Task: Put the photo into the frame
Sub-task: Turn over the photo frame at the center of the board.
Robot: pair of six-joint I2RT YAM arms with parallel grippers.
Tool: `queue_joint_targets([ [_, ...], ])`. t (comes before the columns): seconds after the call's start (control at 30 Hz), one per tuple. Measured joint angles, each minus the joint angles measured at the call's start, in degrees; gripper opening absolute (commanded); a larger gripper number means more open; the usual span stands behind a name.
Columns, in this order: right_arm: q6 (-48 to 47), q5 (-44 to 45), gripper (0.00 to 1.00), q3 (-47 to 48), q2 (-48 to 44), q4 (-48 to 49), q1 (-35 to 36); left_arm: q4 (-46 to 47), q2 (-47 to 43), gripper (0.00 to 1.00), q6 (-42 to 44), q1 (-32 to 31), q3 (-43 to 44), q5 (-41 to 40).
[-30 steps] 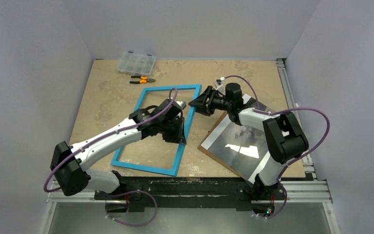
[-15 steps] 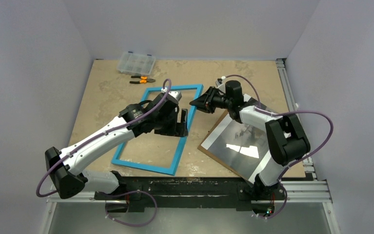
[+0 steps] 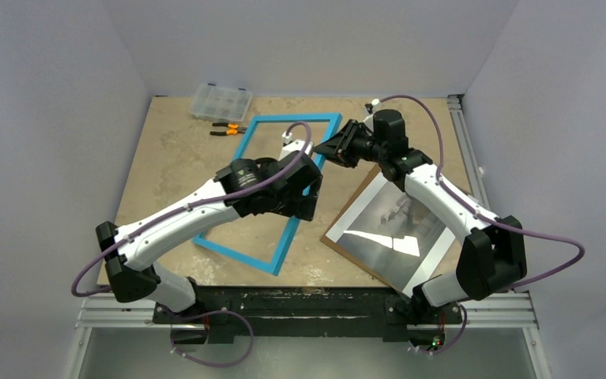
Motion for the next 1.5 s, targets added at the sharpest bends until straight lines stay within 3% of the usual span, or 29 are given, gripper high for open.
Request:
queue_joint_targets([
  [0.37,2.73,1.01,0.0,-0.61,-0.52,-2.25,0.24,-14.99,19.3,0.74,-5.73,-7.65,15.17,-16.24],
  [0.53,3.3,0.96,0.0,-1.42,-1.01,-2.08,0.24,-17.68,27.32,0.51,-8.68,-7.78,20.61,-21.44],
  [0.77,3.15,-0.37,0.03,-1.79,-1.01,-1.42,0.24,-20.24,27.12,0.19,-10.1,-7.76,20.52,-24.13],
  [0.87,2.38,-1.81,0.09,-2.05,-1.01,1.16,0.42,-21.05,27.08,0.04,-10.01,-8.2,20.52,-24.9],
  [1.07,2.03,-3.89,0.65,-3.08,-1.4,4.61,0.5,-21.44,26.25,0.0,-11.19,-8.2,20.52,-25.66],
  [1.17,1.77,-4.59,0.81,-4.04,-3.28,5.35,0.5,-21.75,24.44,0.0,-11.13,-7.91,20.59,-26.23],
  [1.5,-2.05,-2.89,0.86,-4.52,-11.85,4.96,0.5,-22.16,16.2,0.0,-8.17,-5.88,26.01,-25.77],
])
